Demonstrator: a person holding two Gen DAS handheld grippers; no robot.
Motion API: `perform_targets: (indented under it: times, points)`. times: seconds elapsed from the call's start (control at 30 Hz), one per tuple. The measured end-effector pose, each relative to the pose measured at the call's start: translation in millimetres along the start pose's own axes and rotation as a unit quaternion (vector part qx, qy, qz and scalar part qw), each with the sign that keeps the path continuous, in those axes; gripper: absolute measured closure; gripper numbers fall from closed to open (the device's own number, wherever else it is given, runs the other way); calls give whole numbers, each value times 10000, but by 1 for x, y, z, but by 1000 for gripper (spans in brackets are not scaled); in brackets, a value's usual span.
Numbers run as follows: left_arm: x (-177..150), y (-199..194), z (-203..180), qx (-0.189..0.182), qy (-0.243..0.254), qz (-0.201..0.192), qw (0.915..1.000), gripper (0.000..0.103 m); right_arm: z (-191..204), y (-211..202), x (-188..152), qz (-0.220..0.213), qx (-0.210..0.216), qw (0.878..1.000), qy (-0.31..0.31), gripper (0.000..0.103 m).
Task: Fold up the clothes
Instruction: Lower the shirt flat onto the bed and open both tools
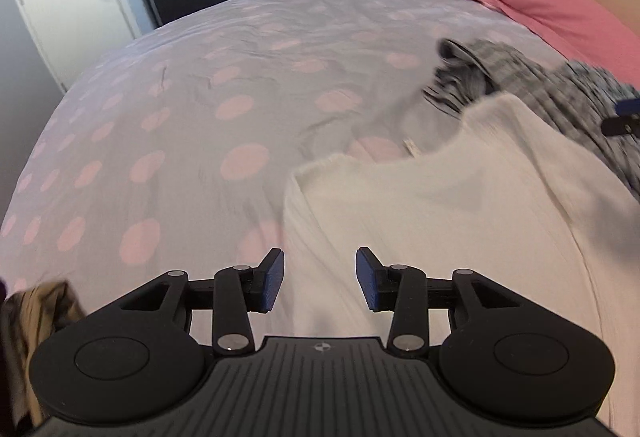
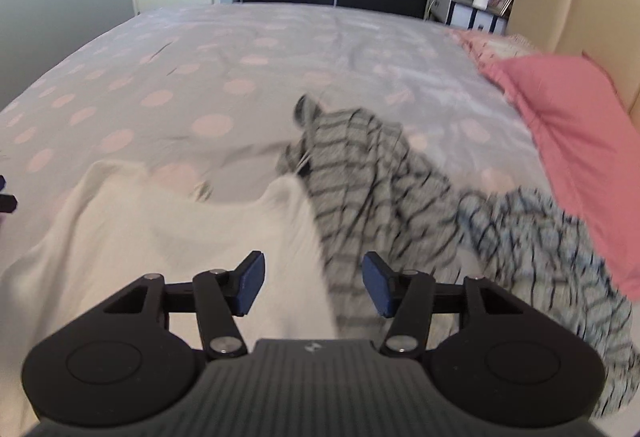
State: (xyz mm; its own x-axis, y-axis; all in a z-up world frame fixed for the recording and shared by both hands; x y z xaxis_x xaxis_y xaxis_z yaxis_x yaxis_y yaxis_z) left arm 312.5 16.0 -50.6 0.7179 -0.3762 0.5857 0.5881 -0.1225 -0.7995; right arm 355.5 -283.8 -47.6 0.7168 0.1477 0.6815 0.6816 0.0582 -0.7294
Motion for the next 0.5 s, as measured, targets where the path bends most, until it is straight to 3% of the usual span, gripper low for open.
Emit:
perform_targets:
  times: [0.27, 0.5]
  points:
    - [-80, -67, -55, -512, 153, 118, 9985, 65, 51, -87, -83, 461, 811, 9955, -183, 41]
    - [-162, -89, -107, -832, 285, 251, 9958, 54, 102, -122, -184, 819, 1277, 9870, -531, 35]
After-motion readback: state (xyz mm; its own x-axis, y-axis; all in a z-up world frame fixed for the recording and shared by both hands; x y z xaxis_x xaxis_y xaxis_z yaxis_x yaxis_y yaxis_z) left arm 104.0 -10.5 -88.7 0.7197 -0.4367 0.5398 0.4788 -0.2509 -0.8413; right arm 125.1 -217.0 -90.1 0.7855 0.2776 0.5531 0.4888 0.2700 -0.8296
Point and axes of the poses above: each gripper's, at about its wrist camera, not at the fingertips, and y roughly the way its jaws point, z to its left, x to its top, the point moved 7 cm from there along y, roughly the way its jaws point, and after that the axes turned 2 degrees about -x, right-handed, at the moved point
